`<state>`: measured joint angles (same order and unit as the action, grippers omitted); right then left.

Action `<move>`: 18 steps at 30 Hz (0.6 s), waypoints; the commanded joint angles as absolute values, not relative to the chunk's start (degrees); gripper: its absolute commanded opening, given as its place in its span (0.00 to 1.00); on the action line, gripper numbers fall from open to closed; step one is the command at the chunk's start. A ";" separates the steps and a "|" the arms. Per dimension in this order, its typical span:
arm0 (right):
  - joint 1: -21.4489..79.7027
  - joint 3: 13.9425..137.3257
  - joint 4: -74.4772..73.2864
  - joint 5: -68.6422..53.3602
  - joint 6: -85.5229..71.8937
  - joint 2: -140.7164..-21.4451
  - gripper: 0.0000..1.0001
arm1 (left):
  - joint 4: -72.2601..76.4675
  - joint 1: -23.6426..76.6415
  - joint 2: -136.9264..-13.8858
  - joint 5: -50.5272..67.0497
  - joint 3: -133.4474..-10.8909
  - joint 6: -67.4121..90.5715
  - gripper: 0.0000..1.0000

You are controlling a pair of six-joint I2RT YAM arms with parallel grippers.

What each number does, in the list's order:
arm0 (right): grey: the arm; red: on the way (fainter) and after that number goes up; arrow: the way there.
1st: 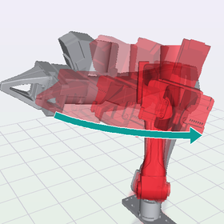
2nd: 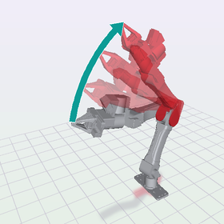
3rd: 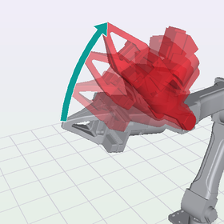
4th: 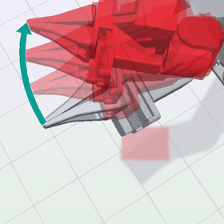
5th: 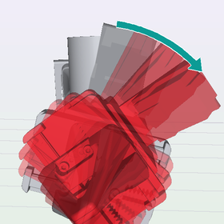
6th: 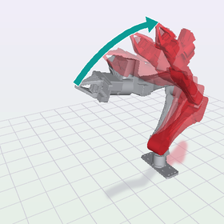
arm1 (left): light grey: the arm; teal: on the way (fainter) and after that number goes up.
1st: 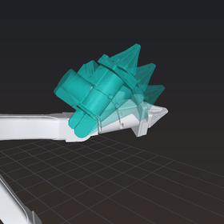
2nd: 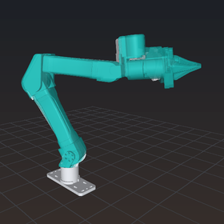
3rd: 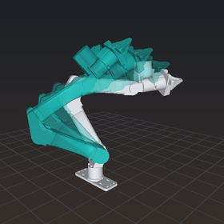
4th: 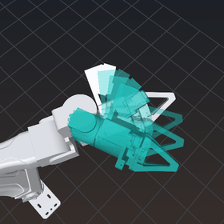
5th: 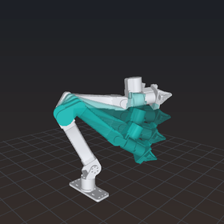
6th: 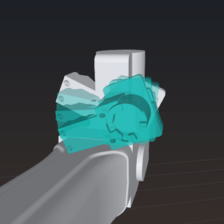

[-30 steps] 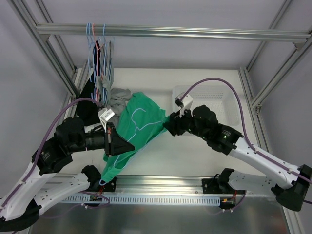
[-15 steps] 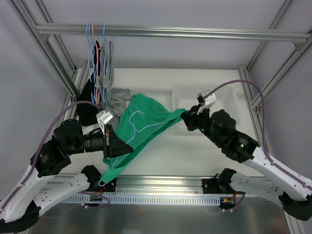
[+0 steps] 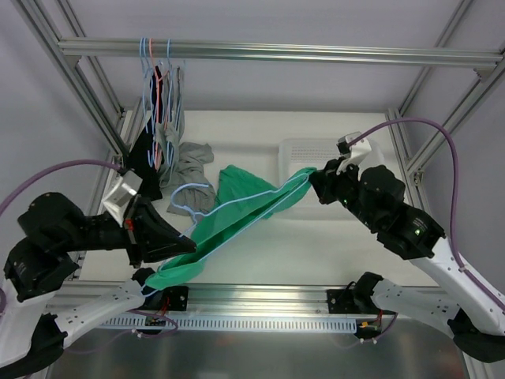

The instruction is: Remove the tank top from the hanger

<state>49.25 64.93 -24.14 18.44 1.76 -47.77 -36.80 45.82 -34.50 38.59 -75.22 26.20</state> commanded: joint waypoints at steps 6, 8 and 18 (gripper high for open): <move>48.96 69.79 -24.09 -8.99 -4.64 -44.56 0.00 | -12.71 46.58 -35.59 42.98 -82.09 25.40 0.00; 49.39 68.12 -23.30 -14.04 -7.19 -42.73 0.00 | -7.06 46.58 -37.26 40.27 -81.91 26.54 0.00; 55.71 55.02 -19.42 -16.45 -13.98 -39.70 0.00 | 14.06 46.58 -45.08 17.52 -80.60 19.70 0.00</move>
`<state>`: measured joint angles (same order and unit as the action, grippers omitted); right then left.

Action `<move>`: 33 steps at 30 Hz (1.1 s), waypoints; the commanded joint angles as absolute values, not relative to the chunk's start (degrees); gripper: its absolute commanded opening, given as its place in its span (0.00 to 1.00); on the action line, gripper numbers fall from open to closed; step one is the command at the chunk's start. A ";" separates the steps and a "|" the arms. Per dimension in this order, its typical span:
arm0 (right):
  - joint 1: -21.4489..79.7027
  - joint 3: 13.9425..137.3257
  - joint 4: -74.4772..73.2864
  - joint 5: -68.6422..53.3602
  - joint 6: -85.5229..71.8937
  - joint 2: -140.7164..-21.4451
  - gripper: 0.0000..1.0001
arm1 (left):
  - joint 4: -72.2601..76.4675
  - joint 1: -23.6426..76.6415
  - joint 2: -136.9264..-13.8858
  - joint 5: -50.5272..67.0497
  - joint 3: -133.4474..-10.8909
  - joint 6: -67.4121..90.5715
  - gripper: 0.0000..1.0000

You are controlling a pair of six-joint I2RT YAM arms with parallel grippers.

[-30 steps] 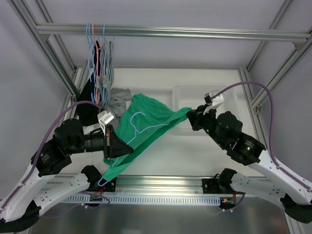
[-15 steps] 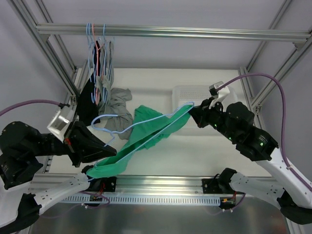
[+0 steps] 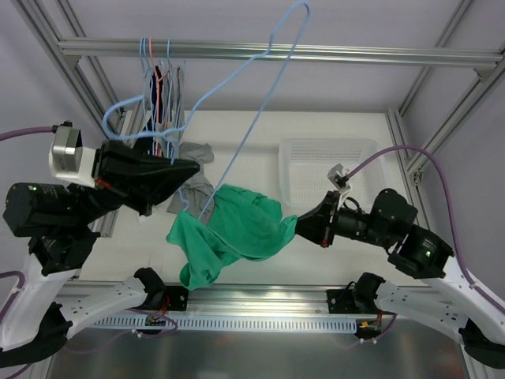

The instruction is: Remove the tank top from the hanger

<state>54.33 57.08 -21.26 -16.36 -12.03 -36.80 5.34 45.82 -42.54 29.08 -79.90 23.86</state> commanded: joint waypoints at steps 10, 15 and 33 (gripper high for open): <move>65.56 49.06 -12.41 8.77 -15.55 -58.59 0.00 | 15.47 46.58 -48.79 -8.44 -71.91 10.81 0.00; 66.35 46.58 -4.66 11.78 -18.46 -67.75 0.01 | 10.04 46.58 -45.01 -6.07 -71.37 12.12 0.00; 66.53 41.95 -8.00 20.31 -22.58 -61.46 0.90 | -29.35 46.58 -39.54 -12.90 -61.69 28.82 0.00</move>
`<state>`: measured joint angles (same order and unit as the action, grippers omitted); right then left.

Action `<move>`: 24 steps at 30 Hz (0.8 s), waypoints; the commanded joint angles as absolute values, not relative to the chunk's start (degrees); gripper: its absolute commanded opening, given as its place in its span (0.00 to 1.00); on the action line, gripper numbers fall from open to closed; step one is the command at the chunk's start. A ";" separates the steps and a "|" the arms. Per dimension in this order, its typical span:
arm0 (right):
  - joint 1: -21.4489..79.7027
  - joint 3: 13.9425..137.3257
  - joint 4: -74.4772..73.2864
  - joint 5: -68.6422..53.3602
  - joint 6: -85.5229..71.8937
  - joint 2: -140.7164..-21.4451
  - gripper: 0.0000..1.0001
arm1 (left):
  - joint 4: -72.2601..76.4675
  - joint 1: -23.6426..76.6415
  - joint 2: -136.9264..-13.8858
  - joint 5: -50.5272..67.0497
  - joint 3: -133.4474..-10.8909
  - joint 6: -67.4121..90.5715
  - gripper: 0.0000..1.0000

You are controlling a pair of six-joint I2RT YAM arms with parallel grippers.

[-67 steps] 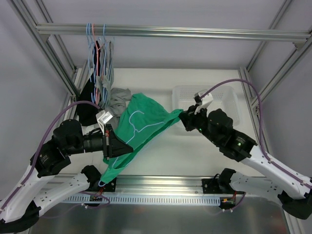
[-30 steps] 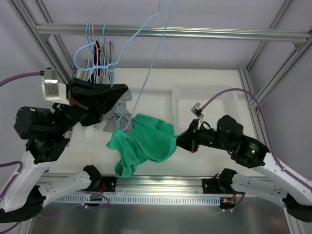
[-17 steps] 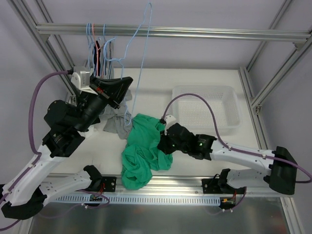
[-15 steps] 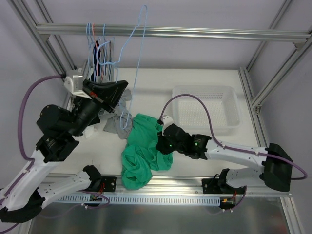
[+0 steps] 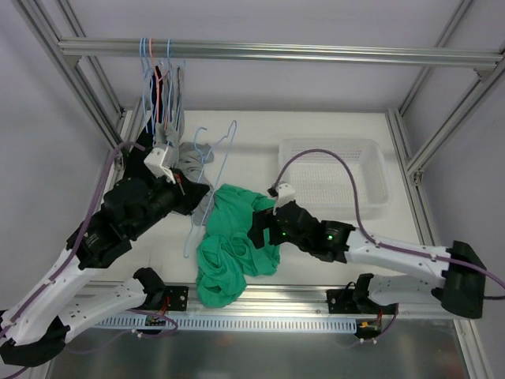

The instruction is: Remove the tank top from the hanger

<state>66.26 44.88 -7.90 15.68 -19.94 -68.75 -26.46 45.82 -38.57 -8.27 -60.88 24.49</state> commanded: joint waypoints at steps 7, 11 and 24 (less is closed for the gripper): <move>66.62 36.13 -10.98 17.49 -23.11 -47.03 0.99 | -30.41 46.58 -54.47 -18.71 -76.79 22.68 0.00; 66.53 34.64 -11.78 16.09 -23.47 -41.67 0.99 | -30.93 45.36 -63.88 -21.71 -91.09 18.99 0.00; 66.53 32.52 -13.62 15.38 -23.56 -36.74 0.99 | -35.59 30.51 -84.36 -11.62 -114.59 16.97 0.00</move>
